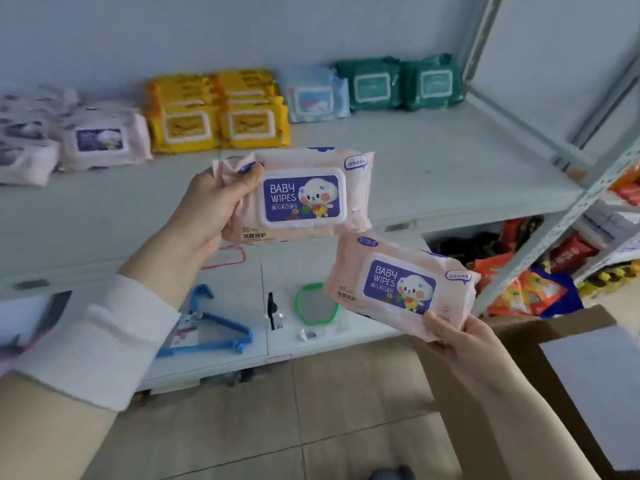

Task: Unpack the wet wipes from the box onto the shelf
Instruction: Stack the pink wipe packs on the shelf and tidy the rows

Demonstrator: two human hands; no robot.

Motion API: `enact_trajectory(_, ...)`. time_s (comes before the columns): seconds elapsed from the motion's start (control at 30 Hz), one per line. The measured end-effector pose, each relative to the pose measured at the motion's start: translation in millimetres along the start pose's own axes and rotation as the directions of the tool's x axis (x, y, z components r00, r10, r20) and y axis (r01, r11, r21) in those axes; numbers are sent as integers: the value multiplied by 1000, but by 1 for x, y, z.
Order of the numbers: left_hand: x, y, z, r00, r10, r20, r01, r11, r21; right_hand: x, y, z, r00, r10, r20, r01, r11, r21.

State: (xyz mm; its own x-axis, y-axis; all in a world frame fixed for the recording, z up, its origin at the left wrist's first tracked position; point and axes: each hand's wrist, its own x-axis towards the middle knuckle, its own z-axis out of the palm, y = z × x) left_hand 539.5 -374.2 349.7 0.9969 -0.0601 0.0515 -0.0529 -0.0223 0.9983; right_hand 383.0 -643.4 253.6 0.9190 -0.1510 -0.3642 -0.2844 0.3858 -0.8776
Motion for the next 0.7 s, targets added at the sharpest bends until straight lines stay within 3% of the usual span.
enact_trajectory(0.37, 28, -2, -230, 922, -55, -383, 44, 998, -38, 106, -21, 185, 961, -38, 276, 95, 976, -195)
enact_trajectory(0.57, 51, -28, -323, 844, -130, -521, 133, 991, -32, 186, -21, 283, 922, -2, 386, 113, 958, -264)
enact_trajectory(0.7, 62, -50, -373, 824, -176, -538, 188, 982, -33, 224, -8, 342, 908, 48, 416, 89, 949, -302)
